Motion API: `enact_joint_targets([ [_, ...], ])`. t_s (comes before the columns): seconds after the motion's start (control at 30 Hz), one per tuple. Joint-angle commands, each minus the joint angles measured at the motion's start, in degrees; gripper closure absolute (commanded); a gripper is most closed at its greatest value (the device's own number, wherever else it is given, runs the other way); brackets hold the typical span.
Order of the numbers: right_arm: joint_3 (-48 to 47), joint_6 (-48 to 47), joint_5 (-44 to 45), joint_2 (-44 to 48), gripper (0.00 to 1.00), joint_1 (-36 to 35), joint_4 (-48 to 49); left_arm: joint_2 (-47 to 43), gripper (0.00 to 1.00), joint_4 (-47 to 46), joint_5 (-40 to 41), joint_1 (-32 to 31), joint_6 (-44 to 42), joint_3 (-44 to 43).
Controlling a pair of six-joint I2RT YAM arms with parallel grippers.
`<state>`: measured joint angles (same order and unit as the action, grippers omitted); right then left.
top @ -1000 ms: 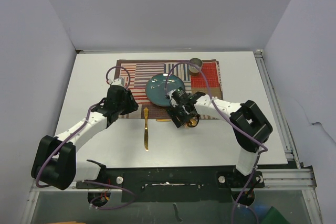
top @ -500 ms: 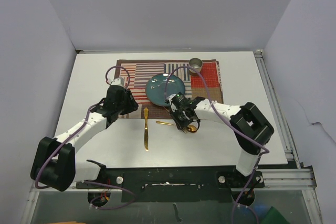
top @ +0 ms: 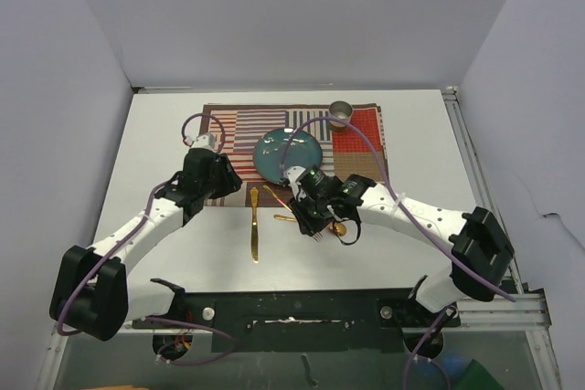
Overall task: Set the dinner table for one person
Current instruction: Pick up the fork at the center of the board.
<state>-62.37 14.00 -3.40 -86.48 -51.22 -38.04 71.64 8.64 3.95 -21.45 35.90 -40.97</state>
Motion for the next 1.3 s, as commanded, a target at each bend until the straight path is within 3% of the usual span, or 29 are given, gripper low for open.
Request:
enact_joint_targets([
  [0.0, -1.45, 1.38, -0.03, 2.73, 1.0, -0.19, -0.85, -1.99, 0.53, -2.52, -4.14, -0.26, 2.02, -2.0],
  [0.23, -1.77, 1.04, -0.04, 1.11, 1.0, 0.25, 1.2, -2.74, 0.46, -11.87, -14.89, -0.94, 9.29, 0.52],
  [0.57, -2.85, 0.7, -0.39, -0.49, 1.0, 0.92, 3.33, 2.3, 0.44, -21.8, -17.73, -5.32, 15.01, 5.67],
  [0.87, -3.2, 0.28, -0.41, -1.35, 1.0, 1.83, 3.96, 5.49, 0.44, -24.68, -15.79, -9.27, 17.17, 6.02],
  [1.03, -2.02, 0.46, -0.91, -1.78, 1.0, 2.04, 4.53, 8.95, 0.44, -33.49, -14.74, -12.15, 21.62, 8.53],
  [1.17, -0.52, 0.8, -1.15, -1.22, 1.0, 2.11, 4.9, 13.14, 0.53, -38.93, -13.82, -15.12, 23.8, 8.3],
  [1.27, 0.24, 0.85, -1.05, -0.45, 1.0, 2.27, 4.86, 15.79, 0.7, -39.54, -12.98, -16.92, 24.23, 7.14],
])
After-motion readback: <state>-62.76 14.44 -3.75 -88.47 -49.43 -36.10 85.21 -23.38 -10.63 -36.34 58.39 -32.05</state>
